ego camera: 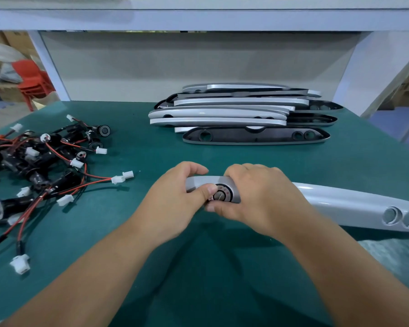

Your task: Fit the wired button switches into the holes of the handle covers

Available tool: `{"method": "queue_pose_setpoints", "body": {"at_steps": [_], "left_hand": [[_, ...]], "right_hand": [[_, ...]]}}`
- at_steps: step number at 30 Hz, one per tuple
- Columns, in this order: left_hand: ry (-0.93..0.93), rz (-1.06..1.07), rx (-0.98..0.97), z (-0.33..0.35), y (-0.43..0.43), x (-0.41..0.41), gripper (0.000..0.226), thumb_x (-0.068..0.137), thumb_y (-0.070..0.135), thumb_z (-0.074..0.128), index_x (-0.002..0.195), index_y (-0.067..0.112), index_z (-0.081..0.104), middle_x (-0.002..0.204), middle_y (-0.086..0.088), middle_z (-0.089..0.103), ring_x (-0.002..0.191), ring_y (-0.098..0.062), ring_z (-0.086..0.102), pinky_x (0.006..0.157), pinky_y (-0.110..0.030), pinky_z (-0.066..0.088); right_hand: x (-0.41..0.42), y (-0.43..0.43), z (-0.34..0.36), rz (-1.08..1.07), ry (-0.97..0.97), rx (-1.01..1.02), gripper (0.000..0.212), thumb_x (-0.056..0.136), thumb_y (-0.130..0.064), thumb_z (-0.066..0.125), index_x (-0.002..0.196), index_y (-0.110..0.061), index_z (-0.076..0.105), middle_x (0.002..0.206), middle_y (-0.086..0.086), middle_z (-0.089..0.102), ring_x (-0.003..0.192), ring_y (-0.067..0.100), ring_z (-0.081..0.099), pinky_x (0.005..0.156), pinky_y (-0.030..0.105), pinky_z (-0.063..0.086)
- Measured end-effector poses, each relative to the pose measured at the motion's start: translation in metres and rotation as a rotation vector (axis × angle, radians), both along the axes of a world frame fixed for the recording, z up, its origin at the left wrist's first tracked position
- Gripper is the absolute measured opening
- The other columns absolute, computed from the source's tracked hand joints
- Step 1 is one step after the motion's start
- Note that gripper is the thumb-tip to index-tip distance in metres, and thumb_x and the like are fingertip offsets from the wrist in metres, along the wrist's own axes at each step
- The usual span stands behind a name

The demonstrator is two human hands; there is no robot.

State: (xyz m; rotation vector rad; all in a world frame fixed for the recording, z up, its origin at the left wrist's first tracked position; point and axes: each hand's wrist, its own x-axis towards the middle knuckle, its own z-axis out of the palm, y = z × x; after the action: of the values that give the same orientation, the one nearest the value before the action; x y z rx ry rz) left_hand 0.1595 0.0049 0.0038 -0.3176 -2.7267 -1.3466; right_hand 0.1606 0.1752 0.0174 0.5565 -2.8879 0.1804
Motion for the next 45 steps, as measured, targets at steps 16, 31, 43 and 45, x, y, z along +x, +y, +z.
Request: {"method": "queue_pose_setpoints", "body": {"at_steps": [16,31,43,45], "left_hand": [[-0.121,-0.114,0.97,0.012,-0.015,-0.004,0.04,0.072,0.009,0.069,0.11,0.015,0.059,0.087,-0.001,0.07,0.079,-0.013,0.067,0.067,-0.023,0.055],[0.006,0.083,0.723,0.008,-0.039,-0.02,0.039,0.067,0.025,0.074,0.101,0.028,0.057,0.093,0.002,0.068,0.092,-0.019,0.065,0.092,-0.047,0.052],[-0.107,0.046,0.423,-0.009,-0.059,-0.033,0.072,0.055,0.048,0.082,0.117,0.037,0.045,0.104,0.002,0.067,0.099,-0.015,0.064,0.088,-0.033,0.05],[-0.04,0.084,0.327,-0.014,-0.053,-0.033,0.069,0.06,0.042,0.085,0.114,0.04,0.043,0.095,0.007,0.065,0.09,-0.013,0.062,0.08,-0.027,0.049]], "right_hand": [[-0.009,-0.015,0.03,0.02,-0.013,-0.245,0.05,0.067,-0.077,0.048,0.074,-0.028,0.042,0.07,-0.009,0.048,0.065,0.006,0.044,0.055,0.022,0.029],[-0.012,-0.026,0.022,0.011,-0.142,-0.251,0.07,0.059,-0.071,0.066,0.119,-0.041,0.043,0.1,-0.016,0.051,0.095,0.01,0.048,0.083,0.031,0.04],[0.004,0.123,-0.021,-0.374,-0.249,-0.099,0.095,0.026,-0.101,0.039,0.105,-0.048,0.04,0.097,-0.025,0.053,0.088,0.008,0.052,0.077,0.034,0.043],[0.005,0.126,-0.026,-0.385,-0.205,-0.075,0.089,0.031,-0.099,0.041,0.102,-0.044,0.042,0.093,-0.022,0.053,0.085,0.01,0.05,0.073,0.034,0.04]]}}
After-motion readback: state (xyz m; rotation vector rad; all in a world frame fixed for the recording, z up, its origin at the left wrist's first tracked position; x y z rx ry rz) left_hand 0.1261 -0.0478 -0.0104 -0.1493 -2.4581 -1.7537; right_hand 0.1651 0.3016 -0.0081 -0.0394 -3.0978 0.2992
